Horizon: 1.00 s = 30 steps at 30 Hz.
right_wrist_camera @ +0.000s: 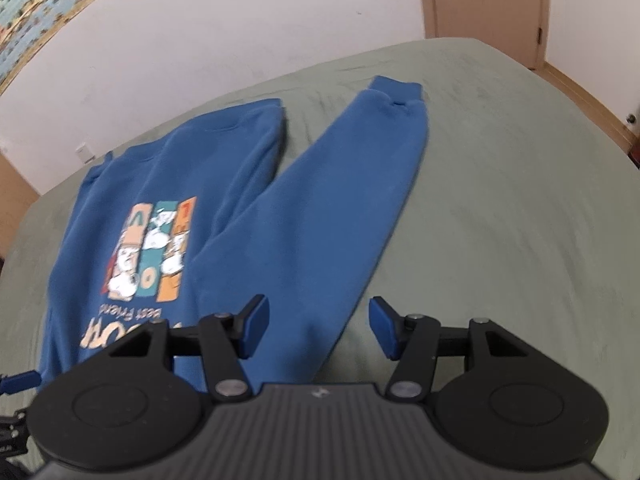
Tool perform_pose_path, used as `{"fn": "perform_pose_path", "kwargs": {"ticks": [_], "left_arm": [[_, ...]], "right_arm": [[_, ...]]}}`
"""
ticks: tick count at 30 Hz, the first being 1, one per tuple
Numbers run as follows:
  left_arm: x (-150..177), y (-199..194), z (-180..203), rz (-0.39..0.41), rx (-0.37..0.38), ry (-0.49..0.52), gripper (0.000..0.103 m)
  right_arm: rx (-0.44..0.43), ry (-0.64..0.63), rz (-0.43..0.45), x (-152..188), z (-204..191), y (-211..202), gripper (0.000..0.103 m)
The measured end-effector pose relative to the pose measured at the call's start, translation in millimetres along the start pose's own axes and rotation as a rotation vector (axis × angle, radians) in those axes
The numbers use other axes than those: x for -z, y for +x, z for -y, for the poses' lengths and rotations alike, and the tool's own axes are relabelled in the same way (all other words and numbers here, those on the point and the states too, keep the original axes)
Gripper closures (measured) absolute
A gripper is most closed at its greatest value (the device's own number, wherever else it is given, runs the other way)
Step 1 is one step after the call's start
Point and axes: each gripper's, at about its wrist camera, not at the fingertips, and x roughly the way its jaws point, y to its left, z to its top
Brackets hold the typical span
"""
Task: Fold clothes
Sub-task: 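Move the right gripper toward the sweatshirt sleeve cuff, then grasp the sleeve cuff with the right gripper and pull it straight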
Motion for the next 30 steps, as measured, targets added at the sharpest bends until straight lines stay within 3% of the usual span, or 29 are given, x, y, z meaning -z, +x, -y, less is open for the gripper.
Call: {"fn": "perform_pose_path", "kwargs": {"ticks": [12,19,23,28,30], "left_arm": [[-10.9,7.1,-3.0,0.018,0.013,0.005,0.043],[-16.2,17.3,-5.2,0.013,0.009,0.006,0.043],[-19.3,24.1,-3.1,0.002,0.015,0.007,0.043],[-23.8,25.9,-0.4,0.01,0.009,0.013,0.043],[-23.8,25.4,-0.2,0.011,0.004,0.014,0.043]], "right_arm": [[0.019,0.059,-0.008,-17.5,26.2,31.9,0.044],[-0.033,0.204,0.042,-38.2,66.3,63.7,0.047],[-0.089,0.257,0.018,-41.0,73.6,91.7,0.06],[-0.122,0.275,0.028,-44.8,64.4,108.9,0.062],[-0.108,0.269,0.024,-50.0,59.3,112.0,0.083]]}}
